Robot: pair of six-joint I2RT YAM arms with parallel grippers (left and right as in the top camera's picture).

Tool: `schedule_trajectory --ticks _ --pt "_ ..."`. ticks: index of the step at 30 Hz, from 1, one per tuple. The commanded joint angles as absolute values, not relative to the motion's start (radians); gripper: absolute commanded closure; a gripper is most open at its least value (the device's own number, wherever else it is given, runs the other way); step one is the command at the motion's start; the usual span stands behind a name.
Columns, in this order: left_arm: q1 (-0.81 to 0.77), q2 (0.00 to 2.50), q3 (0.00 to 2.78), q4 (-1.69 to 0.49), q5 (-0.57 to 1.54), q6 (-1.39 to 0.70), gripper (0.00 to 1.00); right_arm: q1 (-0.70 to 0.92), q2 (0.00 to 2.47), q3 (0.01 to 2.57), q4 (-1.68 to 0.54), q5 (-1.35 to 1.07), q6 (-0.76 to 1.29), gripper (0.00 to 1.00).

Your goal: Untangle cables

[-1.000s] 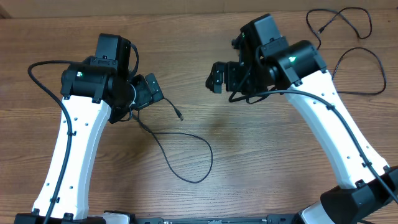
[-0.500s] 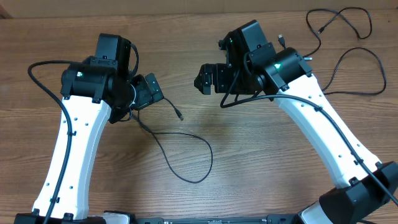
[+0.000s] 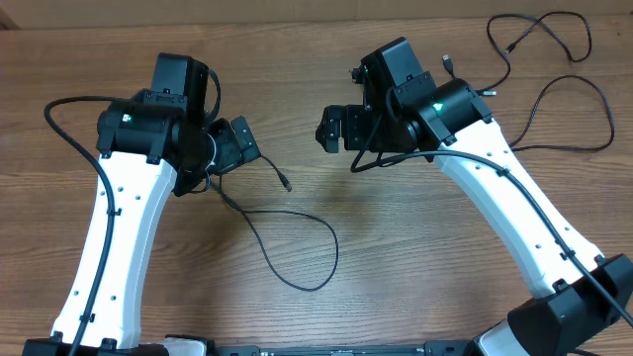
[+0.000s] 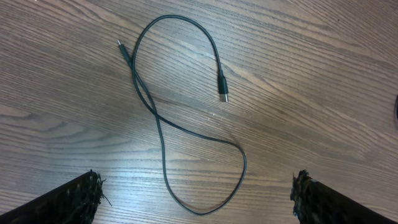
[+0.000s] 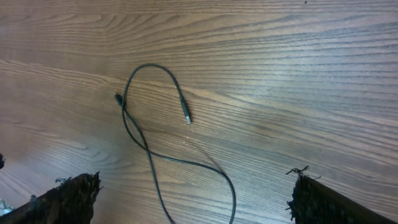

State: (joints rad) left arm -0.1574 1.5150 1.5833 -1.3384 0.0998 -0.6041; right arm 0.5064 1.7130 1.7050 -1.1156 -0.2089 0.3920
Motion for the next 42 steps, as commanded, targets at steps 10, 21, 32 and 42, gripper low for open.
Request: schedule_trajectory --ticks 10,21,32,42 --pt "-0.164 1.518 1.59 -1.287 0.101 -0.644 0.0 0.511 1.771 1.7 -1.112 -0.189 0.344 0.0" --pt "-0.15 1.518 1.59 -1.287 0.112 -0.7 0.0 0.512 1.827 1.681 -1.131 -0.392 0.139 0.0" --pt "0.01 1.518 1.59 -1.38 0.113 -0.826 0.0 0.587 1.83 1.526 -0.973 -0.39 0.002 0.0" --pt "0.01 1.518 1.59 -1.389 0.018 -0.805 0.0 0.764 1.863 1.347 -0.727 -0.262 -0.147 0.04"
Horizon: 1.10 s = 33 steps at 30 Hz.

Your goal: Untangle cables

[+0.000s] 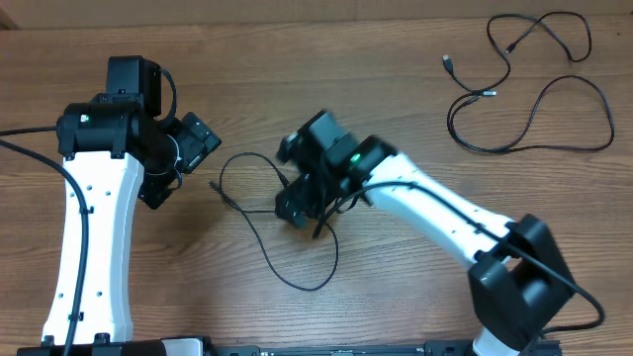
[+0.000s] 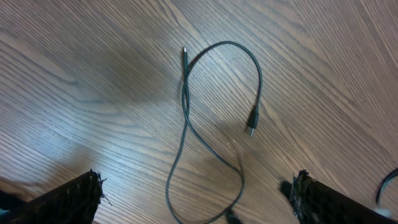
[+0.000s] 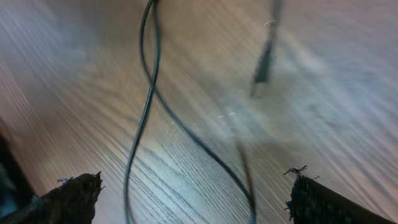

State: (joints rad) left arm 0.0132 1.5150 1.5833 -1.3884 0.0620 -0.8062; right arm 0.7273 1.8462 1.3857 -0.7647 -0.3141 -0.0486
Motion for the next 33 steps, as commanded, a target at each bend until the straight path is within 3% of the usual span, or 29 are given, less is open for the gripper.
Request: schedule_trajectory --ticks 1,8,11,14,23,31,33 --pt "0.01 1.518 1.59 -1.389 0.018 -0.805 0.0 0.775 1.863 1.339 -0.714 -0.262 -0.164 0.04" --pt "0.01 1.518 1.59 -1.388 0.018 -0.805 0.01 0.81 1.865 1.321 -0.633 -0.208 -0.2 0.18" --pt "0.01 1.518 1.59 -1.388 0.018 -0.805 0.0 0.809 1.865 1.298 -0.589 -0.198 -0.219 0.17" --pt "0.01 1.518 1.59 -1.388 0.018 -0.805 0.0 0.81 1.865 1.262 -0.52 -0.204 -0.218 0.08" --pt "0.01 1.518 1.59 -1.388 0.018 -0.805 0.0 0.825 1.892 1.231 -0.471 -0.21 -0.224 0.1" --pt "0.01 1.518 1.59 -1.388 0.018 -0.805 0.01 0.825 1.978 1.23 -0.454 -0.21 -0.236 0.24" --pt "0.01 1.518 1.59 -1.388 0.018 -0.805 0.0 0.825 1.98 1.23 -0.444 -0.21 -0.233 0.34"
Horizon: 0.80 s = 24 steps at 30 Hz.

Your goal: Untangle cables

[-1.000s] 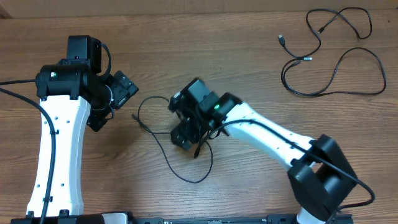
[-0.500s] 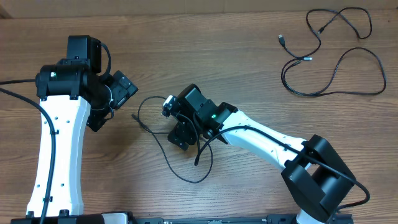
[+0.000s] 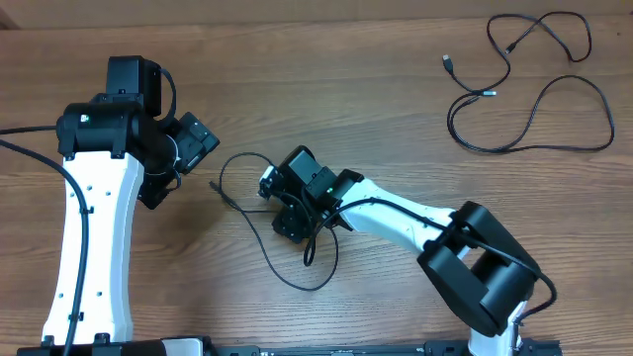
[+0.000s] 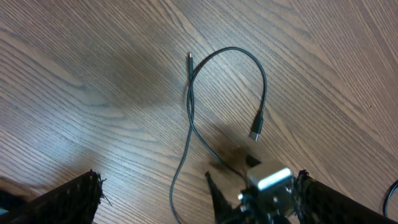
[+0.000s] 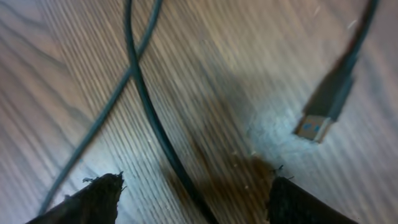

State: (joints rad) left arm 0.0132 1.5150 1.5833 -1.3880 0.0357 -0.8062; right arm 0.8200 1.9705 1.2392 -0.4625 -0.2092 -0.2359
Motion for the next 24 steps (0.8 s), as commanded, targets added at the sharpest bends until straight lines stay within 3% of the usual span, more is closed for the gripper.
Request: schedule_trajectory --ticks 1,5,12,24 --pt "0.01 1.518 1.59 -1.388 0.018 -0.805 0.0 0.825 1.979 1.23 -0.439 -0.21 -0.233 0.37" --pt "0.01 1.518 1.59 -1.388 0.018 -0.805 0.0 0.821 1.979 1.23 -0.424 -0.21 -0.233 0.53" --pt "0.01 1.518 1.59 -1.388 0.018 -0.805 0.0 0.809 1.975 1.254 -0.416 -0.196 -0.048 0.94" --pt "0.01 1.518 1.59 -1.388 0.019 -0.805 0.0 0.692 1.774 1.356 -0.527 -0.12 0.296 0.96"
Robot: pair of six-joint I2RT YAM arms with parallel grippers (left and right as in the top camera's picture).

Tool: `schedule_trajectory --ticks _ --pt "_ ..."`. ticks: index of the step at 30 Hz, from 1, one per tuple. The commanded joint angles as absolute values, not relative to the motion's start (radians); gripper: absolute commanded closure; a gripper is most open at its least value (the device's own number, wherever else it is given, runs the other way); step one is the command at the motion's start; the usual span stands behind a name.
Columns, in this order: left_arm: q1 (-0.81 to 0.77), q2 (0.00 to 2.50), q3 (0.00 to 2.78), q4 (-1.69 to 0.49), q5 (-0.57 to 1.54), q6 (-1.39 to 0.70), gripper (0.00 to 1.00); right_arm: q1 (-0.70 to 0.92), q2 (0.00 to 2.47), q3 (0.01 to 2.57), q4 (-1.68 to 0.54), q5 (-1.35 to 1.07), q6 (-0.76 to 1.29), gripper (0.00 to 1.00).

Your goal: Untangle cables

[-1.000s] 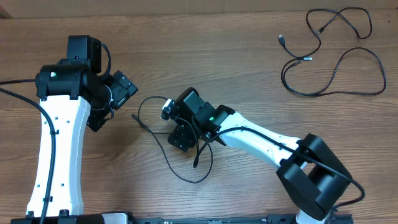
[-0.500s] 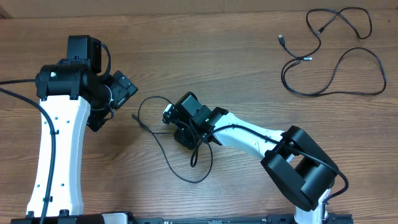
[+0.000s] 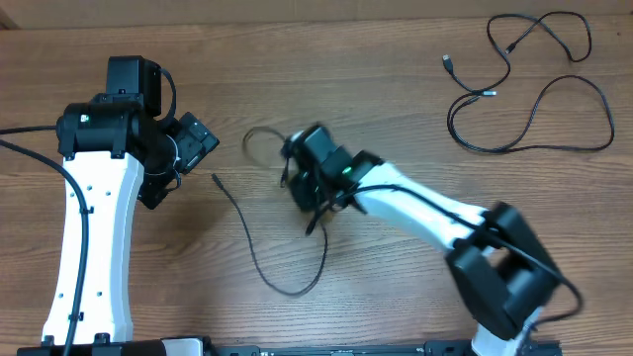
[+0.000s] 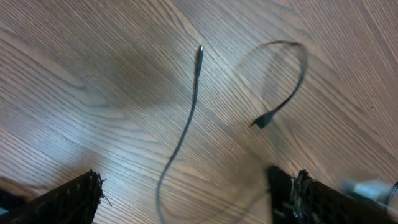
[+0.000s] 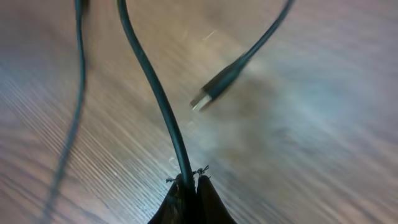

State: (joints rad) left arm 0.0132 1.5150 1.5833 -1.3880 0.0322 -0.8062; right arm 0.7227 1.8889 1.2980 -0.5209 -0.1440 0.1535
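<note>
A thin black cable (image 5: 155,93) lies on the wooden table (image 3: 396,287). My right gripper (image 5: 186,190) is shut on it just below its USB plug (image 5: 214,90). From above, the right gripper (image 3: 311,203) is at mid-table, and the cable's loop rises blurred beyond it. The cable's small plug end (image 4: 199,51) lies to the left on the wood. From there the cable trails down to a bend (image 3: 290,293). My left gripper (image 3: 198,146) hangs open to the left of the cable with nothing between its fingers (image 4: 68,202).
A second bundle of black cables (image 3: 524,94) lies spread at the far right of the table. The left arm's own supply cable (image 3: 20,138) arcs off the table's left edge.
My right gripper, then open and low around the cable by the USB plug, is now shut on it and has shifted toward the far side. The loop has uncrossed. The left arm is unmoved.
Both grippers were first open above mid-table, with the cable in a crossed figure-eight. Then the left arm stood at the left and the right gripper was over the cable, then low around it. Now it grips the cable, whose crossing is gone.
</note>
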Motion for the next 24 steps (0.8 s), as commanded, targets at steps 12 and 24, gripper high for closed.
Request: schedule_trajectory --ticks 12,24 --pt "0.01 1.518 1.59 -1.388 0.019 -0.805 0.0 0.673 1.557 1.356 -0.536 -0.033 0.476 0.96" --pt "0.01 1.518 1.59 -1.388 0.019 -0.805 0.0 0.674 1.427 1.355 -0.572 0.231 0.475 0.96"
